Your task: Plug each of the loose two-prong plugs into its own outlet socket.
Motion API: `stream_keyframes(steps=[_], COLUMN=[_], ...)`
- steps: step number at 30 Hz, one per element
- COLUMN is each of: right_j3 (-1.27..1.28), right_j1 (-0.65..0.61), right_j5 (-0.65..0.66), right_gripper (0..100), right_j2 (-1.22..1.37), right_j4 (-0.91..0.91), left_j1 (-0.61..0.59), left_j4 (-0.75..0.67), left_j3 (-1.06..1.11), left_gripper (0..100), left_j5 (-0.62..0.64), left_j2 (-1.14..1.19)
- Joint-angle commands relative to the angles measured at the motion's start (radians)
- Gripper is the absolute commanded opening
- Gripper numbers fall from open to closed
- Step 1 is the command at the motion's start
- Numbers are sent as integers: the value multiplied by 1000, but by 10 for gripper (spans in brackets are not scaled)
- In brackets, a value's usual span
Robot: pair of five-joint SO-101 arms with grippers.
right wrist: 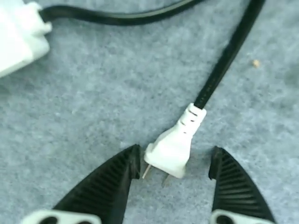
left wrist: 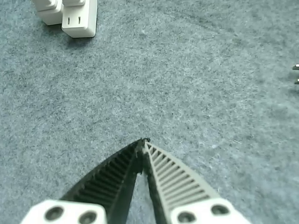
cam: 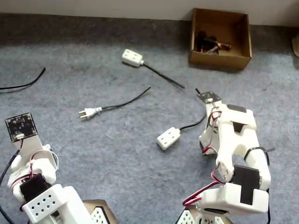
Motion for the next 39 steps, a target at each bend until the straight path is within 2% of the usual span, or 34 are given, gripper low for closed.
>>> stream_keyframes(steps=[1, 5, 11, 16, 21, 39], right_j3=[-5, 1, 1, 2, 4, 108], right_j1=[-8, -8, -38, -102, -107, -107], right_j5=[8, 6, -100, -265, -400, -382], right_gripper=[240, 240, 240, 240, 239, 238], right_j2=[-70, -173, -271, -262, -263, -269], right_j4=[-8, -8, -18, -45, -59, -128], left_j1=[15, 15, 15, 15, 16, 47], left_j4=[-18, -18, -18, -18, -18, -14], left_j3=[-7, -7, -7, 7, 13, 15], left_gripper=[6, 6, 6, 6, 6, 6], left_j5=[5, 5, 5, 3, -26, -31], left_j2=[-16, -16, -16, -16, -16, -16])
